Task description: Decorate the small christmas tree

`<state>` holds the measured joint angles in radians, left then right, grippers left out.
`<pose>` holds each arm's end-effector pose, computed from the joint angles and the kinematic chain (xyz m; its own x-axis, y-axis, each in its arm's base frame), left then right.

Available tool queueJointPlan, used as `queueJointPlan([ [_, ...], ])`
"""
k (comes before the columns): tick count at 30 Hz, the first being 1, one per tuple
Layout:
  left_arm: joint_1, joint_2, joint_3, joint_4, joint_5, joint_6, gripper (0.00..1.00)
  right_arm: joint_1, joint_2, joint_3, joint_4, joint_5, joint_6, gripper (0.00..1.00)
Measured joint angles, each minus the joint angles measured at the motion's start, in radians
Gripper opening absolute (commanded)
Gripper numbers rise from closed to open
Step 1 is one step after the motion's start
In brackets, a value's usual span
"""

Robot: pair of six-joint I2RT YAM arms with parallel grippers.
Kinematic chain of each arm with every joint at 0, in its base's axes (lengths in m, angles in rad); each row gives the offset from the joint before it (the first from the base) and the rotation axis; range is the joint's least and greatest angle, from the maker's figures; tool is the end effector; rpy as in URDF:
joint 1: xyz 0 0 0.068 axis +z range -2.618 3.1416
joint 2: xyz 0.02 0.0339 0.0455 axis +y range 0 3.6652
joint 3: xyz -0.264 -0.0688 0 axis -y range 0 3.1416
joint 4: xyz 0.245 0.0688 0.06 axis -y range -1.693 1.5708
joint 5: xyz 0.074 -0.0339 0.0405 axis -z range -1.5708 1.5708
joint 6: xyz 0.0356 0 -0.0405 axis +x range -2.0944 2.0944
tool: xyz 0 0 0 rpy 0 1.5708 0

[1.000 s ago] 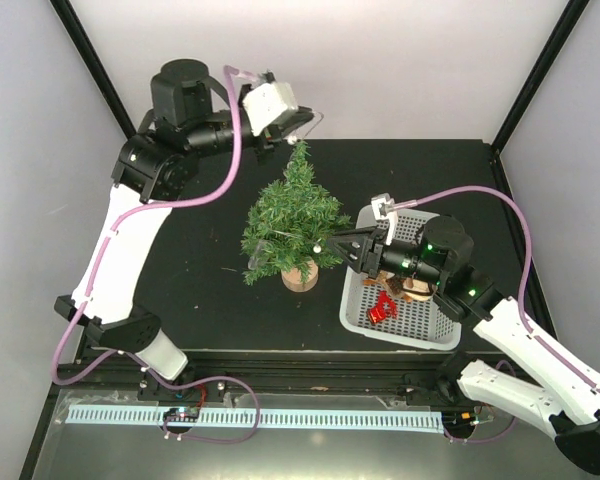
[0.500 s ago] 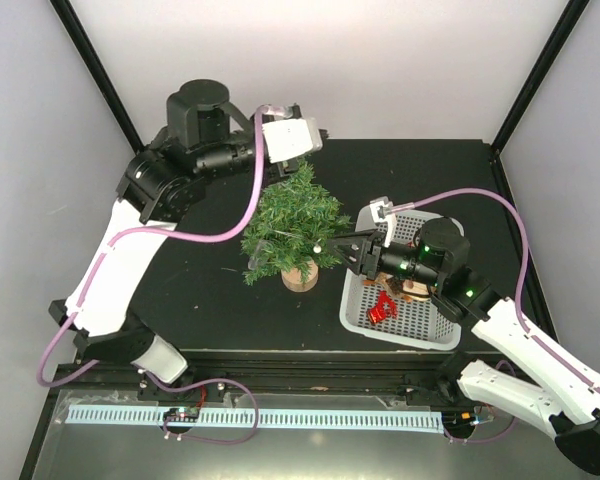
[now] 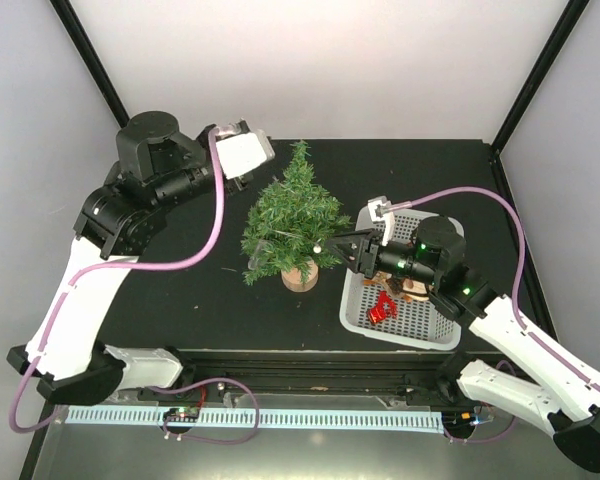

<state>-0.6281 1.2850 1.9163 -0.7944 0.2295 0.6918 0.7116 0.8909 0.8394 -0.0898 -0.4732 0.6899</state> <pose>0.1693 -0.1330 0.5422 0.3797 0.4920 -0.7834 0.6643 0.4443 0.6010 0.1457 0.1471 0.3512 -0.6697 0.1706 -0.7228 -0.6440 0.3512 0.6796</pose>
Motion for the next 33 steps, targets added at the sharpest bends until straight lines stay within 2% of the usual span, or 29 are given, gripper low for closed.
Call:
queueJointPlan([
  [2, 0.070, -0.018, -0.066, 0.023, 0.005, -0.024, 0.17, 0.000, -0.002, 0.004, -0.016, 0.009, -0.007, 0.36],
  [5, 0.206, -0.025, -0.150, 0.026, 0.063, -0.076, 0.34, 0.000, -0.006, 0.020, -0.039, 0.027, -0.020, 0.36],
  [7, 0.284, 0.005, -0.154, 0.009, 0.130, -0.104, 0.44, 0.000, -0.010, 0.033, -0.055, 0.038, -0.030, 0.36],
  [9, 0.357, 0.048, -0.153, -0.016, 0.224, -0.134, 0.50, -0.001, -0.013, 0.042, -0.068, 0.048, -0.037, 0.36],
  [12, 0.410, 0.100, -0.174, -0.051, 0.325, -0.154, 0.57, -0.001, -0.013, 0.045, -0.083, 0.058, -0.044, 0.36],
  [17, 0.418, 0.097, -0.349, -0.064, 0.431, -0.162, 0.60, -0.001, -0.018, 0.044, -0.109, 0.080, -0.057, 0.36],
  [19, 0.417, 0.089, -0.403, -0.058, 0.439, -0.164, 0.63, -0.001, -0.024, 0.043, -0.124, 0.086, -0.058, 0.36],
  [26, 0.432, -0.006, -0.606, 0.044, 0.370, -0.215, 0.85, -0.006, -0.049, 0.048, -0.207, 0.135, -0.077, 0.37],
  [29, 0.511, -0.050, -0.639, 0.082, 0.357, -0.282, 0.89, -0.010, -0.044, 0.082, -0.280, 0.170, -0.099, 0.38],
  [31, 0.607, -0.057, -0.635, 0.091, 0.376, -0.323, 0.89, -0.016, -0.037, 0.116, -0.327, 0.202, -0.113, 0.39],
  [33, 0.701, -0.051, -0.612, 0.063, 0.402, -0.338, 0.90, -0.024, -0.026, 0.158, -0.377, 0.248, -0.126, 0.45],
])
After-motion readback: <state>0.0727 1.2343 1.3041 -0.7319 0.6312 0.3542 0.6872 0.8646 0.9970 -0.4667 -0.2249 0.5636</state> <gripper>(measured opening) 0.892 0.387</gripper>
